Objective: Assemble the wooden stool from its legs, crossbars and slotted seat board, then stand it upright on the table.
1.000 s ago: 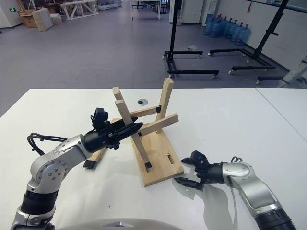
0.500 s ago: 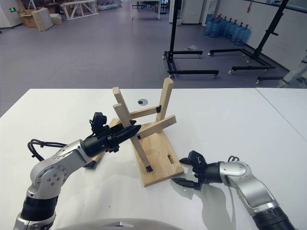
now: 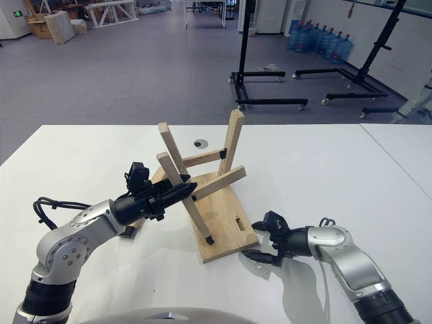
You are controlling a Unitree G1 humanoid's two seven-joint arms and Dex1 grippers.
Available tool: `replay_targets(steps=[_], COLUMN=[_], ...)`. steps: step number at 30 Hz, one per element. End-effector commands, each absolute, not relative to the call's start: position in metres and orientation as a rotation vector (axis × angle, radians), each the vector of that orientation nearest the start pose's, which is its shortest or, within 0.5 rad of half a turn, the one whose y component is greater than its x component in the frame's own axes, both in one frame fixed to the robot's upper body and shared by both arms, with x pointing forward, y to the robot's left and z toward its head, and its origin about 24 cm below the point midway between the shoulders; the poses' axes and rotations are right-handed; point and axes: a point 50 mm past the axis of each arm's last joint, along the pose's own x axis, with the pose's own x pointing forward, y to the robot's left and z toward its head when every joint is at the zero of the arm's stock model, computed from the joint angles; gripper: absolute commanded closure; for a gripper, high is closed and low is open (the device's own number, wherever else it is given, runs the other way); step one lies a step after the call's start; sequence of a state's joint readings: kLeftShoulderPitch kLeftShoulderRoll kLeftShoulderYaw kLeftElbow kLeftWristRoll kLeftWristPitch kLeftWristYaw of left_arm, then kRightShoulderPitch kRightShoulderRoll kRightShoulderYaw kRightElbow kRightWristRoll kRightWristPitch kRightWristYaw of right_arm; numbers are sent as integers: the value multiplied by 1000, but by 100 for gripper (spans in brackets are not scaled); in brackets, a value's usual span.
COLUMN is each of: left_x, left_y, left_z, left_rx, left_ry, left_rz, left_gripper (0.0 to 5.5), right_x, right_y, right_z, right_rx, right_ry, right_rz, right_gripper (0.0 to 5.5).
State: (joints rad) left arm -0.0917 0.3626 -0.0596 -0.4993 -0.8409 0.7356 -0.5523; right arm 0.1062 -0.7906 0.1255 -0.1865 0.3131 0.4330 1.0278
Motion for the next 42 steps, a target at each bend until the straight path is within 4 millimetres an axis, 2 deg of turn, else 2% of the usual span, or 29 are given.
replay_targets(steps=[1, 8, 24, 31, 42], left_x=[224, 224, 230, 224, 230], left_y=[116, 114, 115, 116, 120], left_z=[128, 131, 155, 148, 140], left_rx=[-287, -264, -266, -278, -260], left_ry=[154, 142, 83, 113, 132], left_rz=[-1065, -1080, -1090, -1093, -1082], left_gripper=[340, 340, 340, 340, 340], right_x=[193, 191, 191, 190, 190], right_y=[-216, -214, -212, -212, -210], right_z=[45, 44, 43, 43, 42], right_rx=[-234, -228, -220, -216, -212], right_ry=[651, 651, 647, 646, 645], right_rz=[1092, 1094, 1092, 1092, 1093], right_gripper=[103, 103, 103, 103, 103])
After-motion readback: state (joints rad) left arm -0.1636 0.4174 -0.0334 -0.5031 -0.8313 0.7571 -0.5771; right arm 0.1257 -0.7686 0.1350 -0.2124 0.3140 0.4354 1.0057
